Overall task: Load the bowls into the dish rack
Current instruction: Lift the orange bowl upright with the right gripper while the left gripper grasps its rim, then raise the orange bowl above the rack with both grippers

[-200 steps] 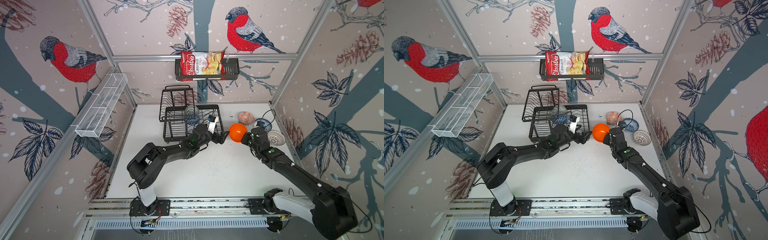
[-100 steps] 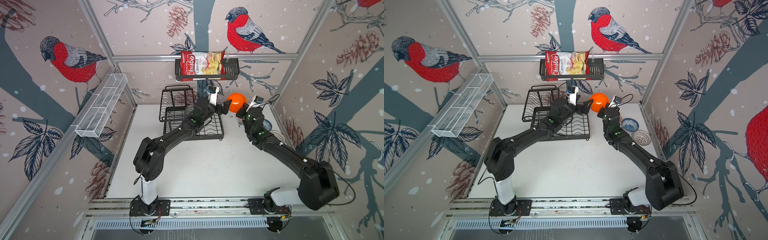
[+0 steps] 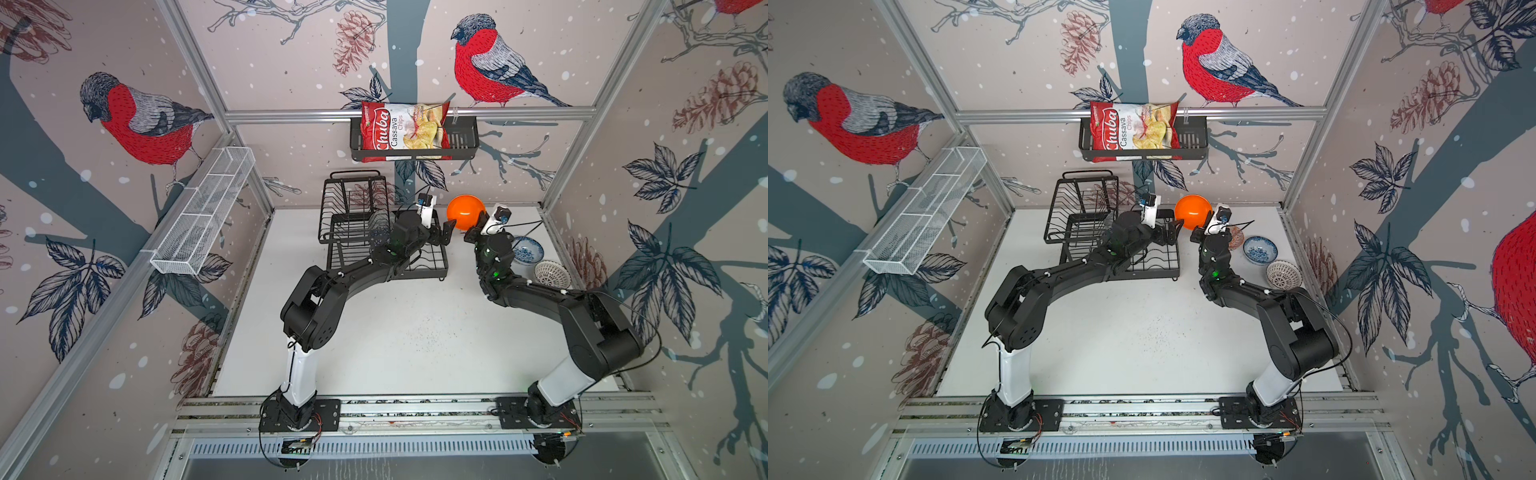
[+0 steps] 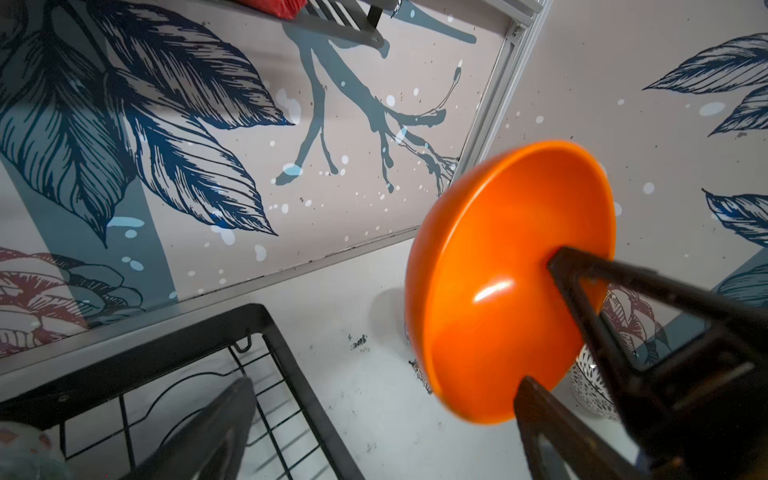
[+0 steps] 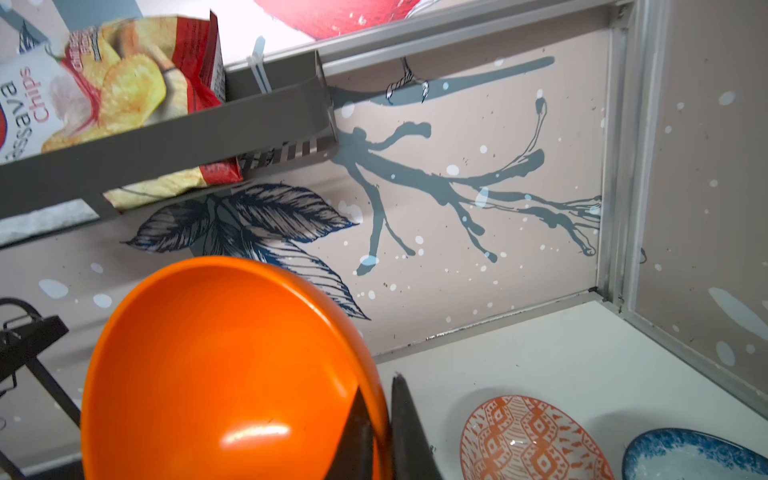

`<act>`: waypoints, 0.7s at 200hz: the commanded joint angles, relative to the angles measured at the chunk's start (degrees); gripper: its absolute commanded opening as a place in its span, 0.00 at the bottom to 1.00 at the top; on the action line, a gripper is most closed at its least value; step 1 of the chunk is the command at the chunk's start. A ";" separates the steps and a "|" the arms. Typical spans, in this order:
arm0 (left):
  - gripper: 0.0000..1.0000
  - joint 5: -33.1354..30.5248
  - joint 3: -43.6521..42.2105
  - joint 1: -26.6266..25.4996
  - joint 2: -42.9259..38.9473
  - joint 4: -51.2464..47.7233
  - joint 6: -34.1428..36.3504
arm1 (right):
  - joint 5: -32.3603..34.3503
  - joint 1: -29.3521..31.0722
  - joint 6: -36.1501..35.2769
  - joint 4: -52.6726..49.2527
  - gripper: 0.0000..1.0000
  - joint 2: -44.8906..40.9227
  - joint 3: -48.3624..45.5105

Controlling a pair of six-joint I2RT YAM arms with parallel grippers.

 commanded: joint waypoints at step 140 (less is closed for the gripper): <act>0.43 3.21 -1.82 -0.21 -0.17 10.15 -0.08 | 2.69 5.50 -10.59 21.71 0.00 4.26 -4.88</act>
